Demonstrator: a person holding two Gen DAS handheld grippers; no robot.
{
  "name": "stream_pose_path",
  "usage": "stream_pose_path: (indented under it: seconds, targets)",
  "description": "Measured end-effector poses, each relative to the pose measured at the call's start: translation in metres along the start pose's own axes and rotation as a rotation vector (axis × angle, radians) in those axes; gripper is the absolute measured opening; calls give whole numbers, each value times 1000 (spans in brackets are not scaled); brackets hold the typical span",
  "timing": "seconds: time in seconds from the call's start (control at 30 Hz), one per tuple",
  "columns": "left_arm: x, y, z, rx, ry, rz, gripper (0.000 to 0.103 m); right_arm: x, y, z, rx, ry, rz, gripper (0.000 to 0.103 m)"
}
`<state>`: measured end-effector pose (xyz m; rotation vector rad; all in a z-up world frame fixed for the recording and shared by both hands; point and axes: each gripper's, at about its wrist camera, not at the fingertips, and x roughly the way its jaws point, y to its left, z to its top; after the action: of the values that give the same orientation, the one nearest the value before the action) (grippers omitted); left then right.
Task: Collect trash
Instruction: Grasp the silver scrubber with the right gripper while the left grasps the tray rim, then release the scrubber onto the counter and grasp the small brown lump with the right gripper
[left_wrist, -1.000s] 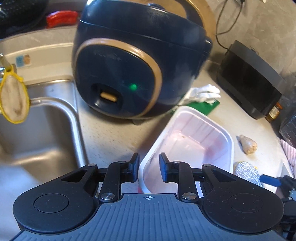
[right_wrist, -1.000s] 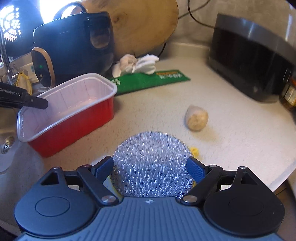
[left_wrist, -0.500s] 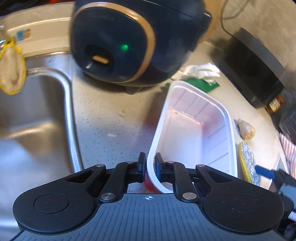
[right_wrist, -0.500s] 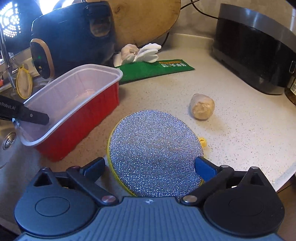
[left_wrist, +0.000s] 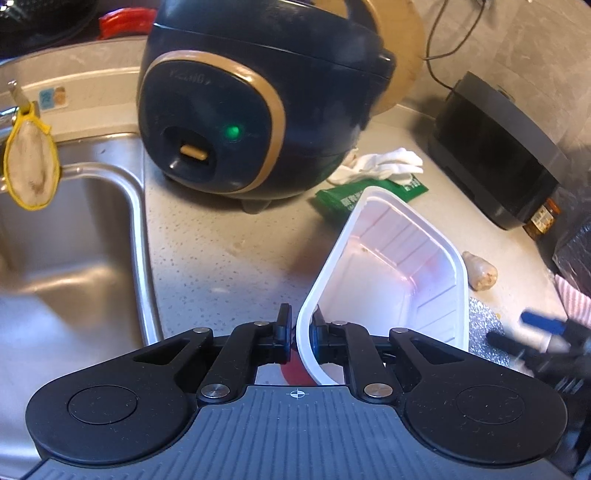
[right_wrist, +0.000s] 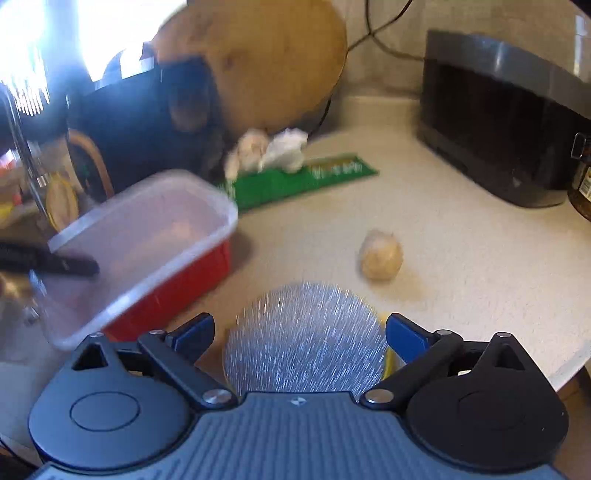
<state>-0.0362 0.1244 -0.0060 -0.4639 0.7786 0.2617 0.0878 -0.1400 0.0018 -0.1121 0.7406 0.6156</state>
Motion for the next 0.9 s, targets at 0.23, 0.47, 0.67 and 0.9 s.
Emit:
stream_pose_path:
  seconds: [0.23,0.47,0.67,0.9]
  targets:
    - [2,-8,-4,17,12,5,13,34,-35,29,55,-26,-183,80]
    - [-4,-13,-8,26,7,9,13,80,-44,33,83,82,-177,62]
    - [-5,-15,-8,42,9,-2,13,78,-36,32,90,107,-137,35]
    - [-6,-20,-7,70,3,-47,13,35,-28,33,126,34,-133,35]
